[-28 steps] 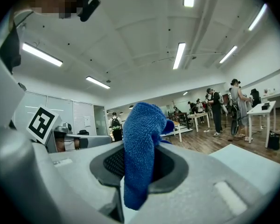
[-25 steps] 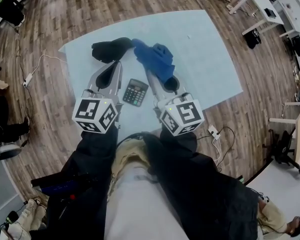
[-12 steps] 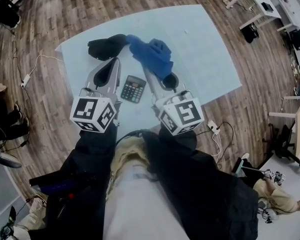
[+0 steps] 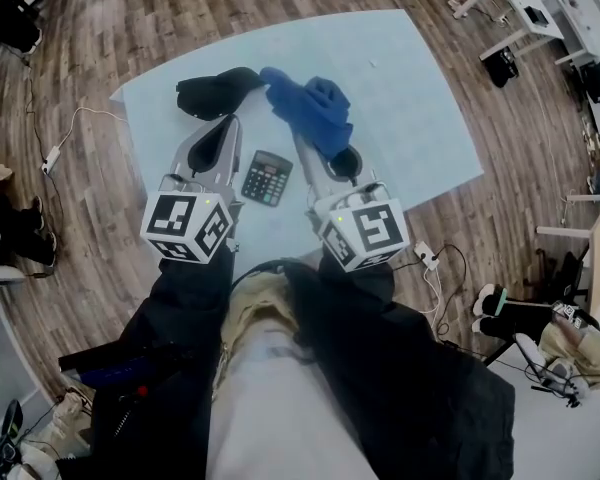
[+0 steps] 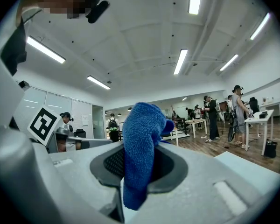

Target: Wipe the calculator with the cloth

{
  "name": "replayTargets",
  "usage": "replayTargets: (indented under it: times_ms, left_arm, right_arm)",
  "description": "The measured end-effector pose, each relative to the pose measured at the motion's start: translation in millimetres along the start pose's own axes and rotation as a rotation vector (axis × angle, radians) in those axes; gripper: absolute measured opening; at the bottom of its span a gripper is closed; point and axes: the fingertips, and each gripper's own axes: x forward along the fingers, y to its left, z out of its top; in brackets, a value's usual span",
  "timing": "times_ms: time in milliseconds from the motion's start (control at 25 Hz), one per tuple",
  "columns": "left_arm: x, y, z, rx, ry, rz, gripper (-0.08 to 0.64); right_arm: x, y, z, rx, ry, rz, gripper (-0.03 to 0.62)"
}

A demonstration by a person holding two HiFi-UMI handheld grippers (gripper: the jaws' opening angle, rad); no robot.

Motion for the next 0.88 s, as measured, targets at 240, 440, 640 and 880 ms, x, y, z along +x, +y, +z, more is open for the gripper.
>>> replayTargets:
  times_ms: [240, 440, 640, 880]
  left_arm:
    - [1.6, 4.0, -3.3, 0.0, 0.013, 0.012, -0.005]
    - [0.5, 6.6, -5.8, -0.003, 0.02, 0.018, -0.005]
    - [1.4, 6.5, -9.1, -0.007, 0.031, 0.017, -0.005]
    - [3.4, 6.8, -11.6, -0.01, 0.039, 0.014, -0.005]
  right_arm:
    - [2.6, -3.5, -5.7, 0.02, 0.011, -0.001, 0.087]
    - [3.1, -2.4, -8.5, 0.028, 0.018, 0.002, 0.087]
    - [3.4, -1.9, -11.5, 0.034, 0.026, 0.005, 0.087]
    - [3.9, -4.9, -14.3, 0.041, 0.03, 0.002, 0.087]
